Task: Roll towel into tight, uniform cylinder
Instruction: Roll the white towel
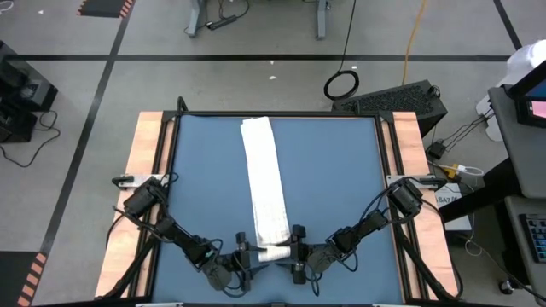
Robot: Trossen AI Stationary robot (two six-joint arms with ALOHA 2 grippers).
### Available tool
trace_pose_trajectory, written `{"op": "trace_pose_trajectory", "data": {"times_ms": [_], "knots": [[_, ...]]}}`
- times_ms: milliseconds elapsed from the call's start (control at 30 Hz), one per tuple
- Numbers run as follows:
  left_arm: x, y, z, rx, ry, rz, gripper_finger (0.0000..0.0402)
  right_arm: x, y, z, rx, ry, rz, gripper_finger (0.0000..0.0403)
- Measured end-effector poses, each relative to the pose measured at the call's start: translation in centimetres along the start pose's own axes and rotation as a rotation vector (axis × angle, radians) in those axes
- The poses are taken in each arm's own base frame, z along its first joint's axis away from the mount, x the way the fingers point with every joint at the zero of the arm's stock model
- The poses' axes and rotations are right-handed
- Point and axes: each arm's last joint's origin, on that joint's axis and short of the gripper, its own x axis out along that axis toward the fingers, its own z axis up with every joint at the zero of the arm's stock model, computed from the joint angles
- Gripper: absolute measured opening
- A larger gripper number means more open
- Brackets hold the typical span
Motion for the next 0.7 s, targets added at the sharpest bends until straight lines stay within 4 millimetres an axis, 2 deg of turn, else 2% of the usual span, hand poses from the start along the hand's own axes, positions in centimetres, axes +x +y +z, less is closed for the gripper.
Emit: {"op": "trace_pose_trajectory", "data": {"times_ms": [333, 700], "knots": [[0.6, 0.7, -0.5, -0.066, 0.079, -0.007, 0.0243, 0.0, 0.0, 0.0, -0.006, -0.001, 0.002, 0.027], [1.5, 1.7, -0.7, -0.233, 0.165, -0.038, 0.0242, -1.0, 1.5, 0.0, -0.269, -0.091, -0.069, 0.0286]]}}
